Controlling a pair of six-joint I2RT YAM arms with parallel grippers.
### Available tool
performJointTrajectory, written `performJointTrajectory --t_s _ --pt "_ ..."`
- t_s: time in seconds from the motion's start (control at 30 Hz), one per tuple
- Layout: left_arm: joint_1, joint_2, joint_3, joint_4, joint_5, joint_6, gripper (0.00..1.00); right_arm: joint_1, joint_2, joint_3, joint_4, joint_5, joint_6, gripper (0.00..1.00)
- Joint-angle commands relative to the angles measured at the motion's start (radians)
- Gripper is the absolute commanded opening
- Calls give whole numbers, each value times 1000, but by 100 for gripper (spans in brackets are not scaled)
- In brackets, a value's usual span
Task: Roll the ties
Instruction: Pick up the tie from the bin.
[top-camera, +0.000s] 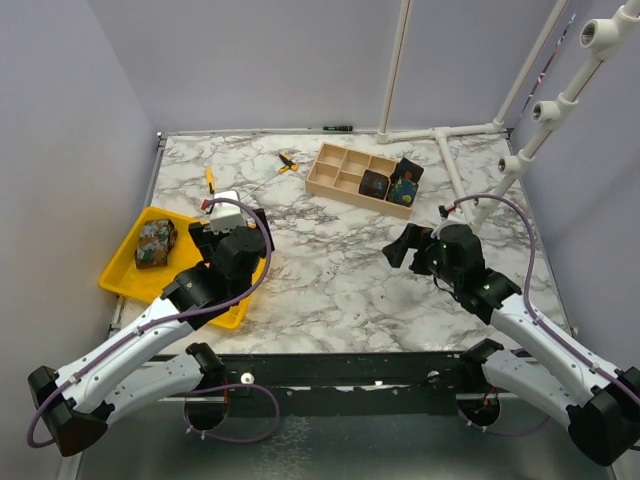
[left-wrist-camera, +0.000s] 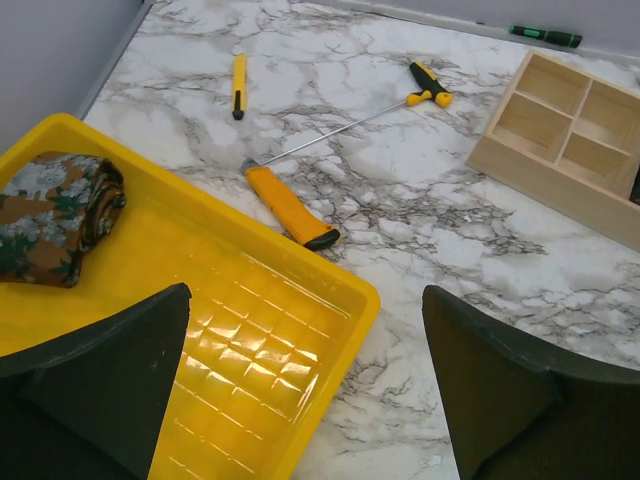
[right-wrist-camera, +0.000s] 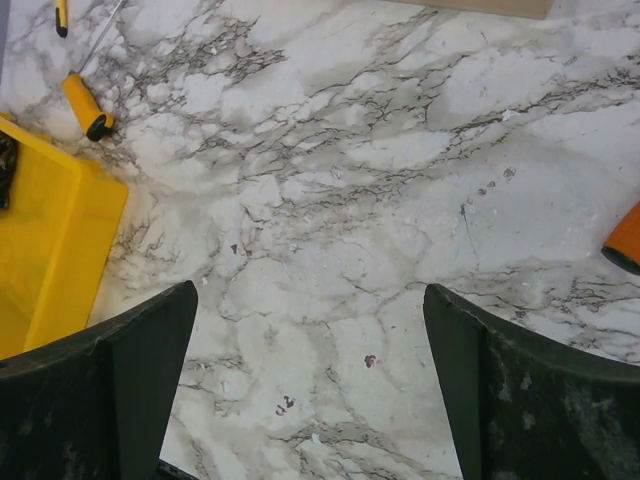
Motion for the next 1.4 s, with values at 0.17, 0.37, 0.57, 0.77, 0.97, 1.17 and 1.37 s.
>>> performJointTrajectory --t_s 0.17,0.37,0.57,0.77,0.97,1.17,1.37 --pt "150 121 43 -161 -64 -68 99 4 -61 -26 73 -62 -32 100" --pt "693 381 200 -177 462 -82 99 5 -9 8 38 -116 -34 100" --pt "932 609 244 -152 488 -140 99 4 23 -5 67 -179 -11 99" --pt "1071 624 128 -7 564 -135 99 4 -2 -20 39 -196 -3 100" --pt "1113 635 154 25 520 -131 99 5 -61 -73 42 -200 -2 100" --pt "1182 638 120 118 553 -263 99 4 -49 -85 25 -213 -14 100" --pt "1244 699 76 209 623 -327 99 5 -82 -99 13 -189 -32 100"
